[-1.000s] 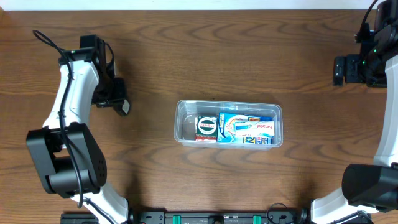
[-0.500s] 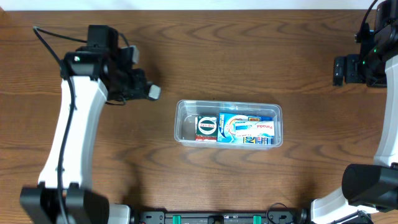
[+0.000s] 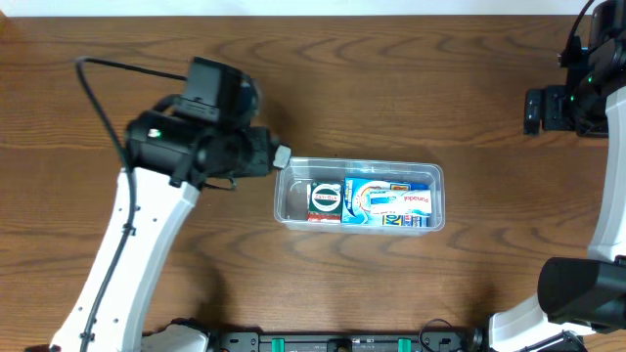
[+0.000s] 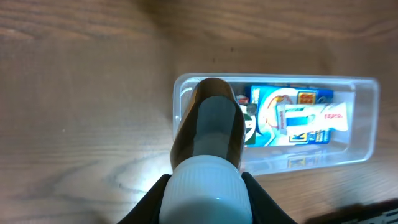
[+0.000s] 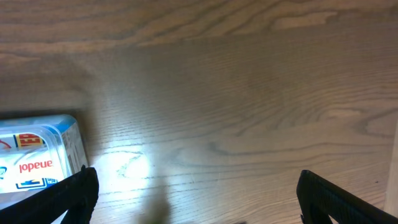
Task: Pack container
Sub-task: 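Carry the dark bottle over the container and lower it inside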
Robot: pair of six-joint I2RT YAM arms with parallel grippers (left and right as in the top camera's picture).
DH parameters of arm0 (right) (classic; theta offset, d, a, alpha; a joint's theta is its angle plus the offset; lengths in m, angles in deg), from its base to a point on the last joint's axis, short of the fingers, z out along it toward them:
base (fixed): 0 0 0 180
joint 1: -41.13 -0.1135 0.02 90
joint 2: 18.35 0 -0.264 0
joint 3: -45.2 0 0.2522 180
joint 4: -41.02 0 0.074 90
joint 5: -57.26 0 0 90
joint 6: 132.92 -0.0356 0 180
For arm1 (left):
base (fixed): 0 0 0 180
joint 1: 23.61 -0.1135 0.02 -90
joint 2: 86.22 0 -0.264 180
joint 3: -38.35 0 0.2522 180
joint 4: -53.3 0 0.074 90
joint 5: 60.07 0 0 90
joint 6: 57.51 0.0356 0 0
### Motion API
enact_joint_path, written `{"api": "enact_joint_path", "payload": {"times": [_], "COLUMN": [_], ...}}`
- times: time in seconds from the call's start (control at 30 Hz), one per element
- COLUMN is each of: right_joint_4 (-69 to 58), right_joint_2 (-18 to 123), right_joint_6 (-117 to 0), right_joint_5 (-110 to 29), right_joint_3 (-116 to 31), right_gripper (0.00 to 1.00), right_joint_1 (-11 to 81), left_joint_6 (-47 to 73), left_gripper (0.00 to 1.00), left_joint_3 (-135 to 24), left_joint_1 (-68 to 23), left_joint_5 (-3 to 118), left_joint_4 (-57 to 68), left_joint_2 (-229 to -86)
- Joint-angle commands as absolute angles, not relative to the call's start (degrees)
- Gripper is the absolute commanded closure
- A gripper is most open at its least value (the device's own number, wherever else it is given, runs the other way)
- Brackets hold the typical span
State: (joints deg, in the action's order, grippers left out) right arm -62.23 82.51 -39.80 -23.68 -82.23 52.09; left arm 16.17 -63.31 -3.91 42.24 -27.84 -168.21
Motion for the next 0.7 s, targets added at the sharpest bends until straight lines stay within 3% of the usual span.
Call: {"api": "enact_joint_path", "payload": {"times": [0.0,0.67], "right_joint_4": [-62.3,-62.3], "right_joint_2": [81.6,81.6], "right_joint_6": [-40.5,-40.5], "right_joint_5": [-23.1,-23.1], "right_joint_3": [-82.9,-82.9], "right_gripper": [0.01,0.01], "right_joint_1": [52.4,52.4], "left_joint_6": [12.1,-1.7], "left_gripper": [0.73,0.73], "left_joint_3": [-64.4,-63.2], "left_joint_1": [-0.4,13.2], "left_joint_5": [35.5,25.1], "left_joint_4": [-28.2,-30.3], "left_joint_2": [-169.5,-182.0]}}
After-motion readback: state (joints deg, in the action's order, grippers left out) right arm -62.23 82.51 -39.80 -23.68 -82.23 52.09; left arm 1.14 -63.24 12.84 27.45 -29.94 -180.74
